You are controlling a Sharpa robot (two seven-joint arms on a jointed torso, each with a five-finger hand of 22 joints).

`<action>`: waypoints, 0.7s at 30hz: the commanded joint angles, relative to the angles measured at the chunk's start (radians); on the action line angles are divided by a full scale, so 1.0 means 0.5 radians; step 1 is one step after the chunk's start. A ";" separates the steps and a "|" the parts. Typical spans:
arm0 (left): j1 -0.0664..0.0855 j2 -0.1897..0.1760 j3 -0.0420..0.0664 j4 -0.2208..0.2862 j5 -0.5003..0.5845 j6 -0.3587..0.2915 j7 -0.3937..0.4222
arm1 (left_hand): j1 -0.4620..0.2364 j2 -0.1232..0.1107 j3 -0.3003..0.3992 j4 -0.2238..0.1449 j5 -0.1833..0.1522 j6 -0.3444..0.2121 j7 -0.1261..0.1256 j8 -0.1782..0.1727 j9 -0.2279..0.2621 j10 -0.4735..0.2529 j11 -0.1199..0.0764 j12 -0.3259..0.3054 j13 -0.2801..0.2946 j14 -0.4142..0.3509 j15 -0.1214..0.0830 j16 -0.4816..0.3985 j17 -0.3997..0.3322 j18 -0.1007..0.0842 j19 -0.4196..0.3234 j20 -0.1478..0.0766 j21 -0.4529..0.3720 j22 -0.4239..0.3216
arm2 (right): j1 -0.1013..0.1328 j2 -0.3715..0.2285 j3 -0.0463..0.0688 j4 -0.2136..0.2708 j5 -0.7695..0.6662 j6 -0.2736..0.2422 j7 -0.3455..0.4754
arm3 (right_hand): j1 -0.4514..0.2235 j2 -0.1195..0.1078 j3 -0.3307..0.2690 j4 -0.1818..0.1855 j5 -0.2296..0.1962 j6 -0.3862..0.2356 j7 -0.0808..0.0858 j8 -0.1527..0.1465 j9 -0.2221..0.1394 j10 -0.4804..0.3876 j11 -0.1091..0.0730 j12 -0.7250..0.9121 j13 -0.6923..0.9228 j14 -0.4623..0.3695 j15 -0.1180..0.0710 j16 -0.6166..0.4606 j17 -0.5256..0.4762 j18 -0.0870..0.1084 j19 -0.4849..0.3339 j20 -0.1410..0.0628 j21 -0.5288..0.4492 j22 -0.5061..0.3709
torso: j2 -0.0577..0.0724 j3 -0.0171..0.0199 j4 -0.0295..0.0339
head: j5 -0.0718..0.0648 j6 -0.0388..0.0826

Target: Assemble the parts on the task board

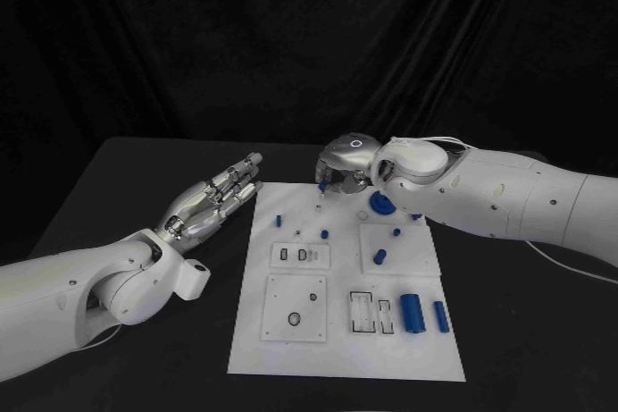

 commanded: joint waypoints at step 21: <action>0.004 0.008 0.002 -0.014 -0.013 0.040 0.129 | 0.021 0.003 0.015 -0.004 0.018 -0.005 0.008 0.003 0.001 -0.005 0.010 -0.011 -0.003 0.003 0.010 -0.007 -0.002 0.016 -0.004 0.013 0.002 0.001 | -0.033 0.016 0.002 -0.019 -0.004 0.067 -0.047 | -0.028 0.010 0.016 0.001 -0.001 -0.024 -0.006 -0.018 0.061 -0.030 0.003 -0.015 -0.002 0.001 0.007 0.010 0.003 -0.022 -0.006 0.010 0.016 0.013 | -0.001 -0.0004 -0.003 | 0.002 -0.010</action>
